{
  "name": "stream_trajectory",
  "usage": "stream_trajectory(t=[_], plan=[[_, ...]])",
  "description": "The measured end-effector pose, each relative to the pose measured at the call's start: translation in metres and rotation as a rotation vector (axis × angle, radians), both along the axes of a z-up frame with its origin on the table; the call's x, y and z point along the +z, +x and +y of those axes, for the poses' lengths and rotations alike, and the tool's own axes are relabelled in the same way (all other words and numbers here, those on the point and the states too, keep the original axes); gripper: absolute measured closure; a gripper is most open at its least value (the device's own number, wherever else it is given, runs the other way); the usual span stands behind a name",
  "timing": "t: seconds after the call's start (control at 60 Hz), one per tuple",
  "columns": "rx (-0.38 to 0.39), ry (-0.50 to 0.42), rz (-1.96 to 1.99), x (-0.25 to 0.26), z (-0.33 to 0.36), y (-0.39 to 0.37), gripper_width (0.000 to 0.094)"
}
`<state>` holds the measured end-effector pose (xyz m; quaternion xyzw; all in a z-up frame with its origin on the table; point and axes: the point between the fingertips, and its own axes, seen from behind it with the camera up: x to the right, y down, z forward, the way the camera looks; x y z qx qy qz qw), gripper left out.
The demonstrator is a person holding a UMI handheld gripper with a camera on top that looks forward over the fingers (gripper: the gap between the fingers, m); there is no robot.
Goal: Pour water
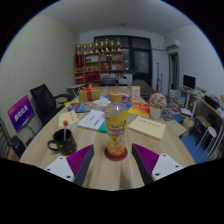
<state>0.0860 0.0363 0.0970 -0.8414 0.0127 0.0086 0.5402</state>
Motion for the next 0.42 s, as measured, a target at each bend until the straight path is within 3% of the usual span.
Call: stream_trajectory(t=[0.417], plan=[[-0.101,-0.027,0.184,0.13,-0.224,-0.131,0.0103]])
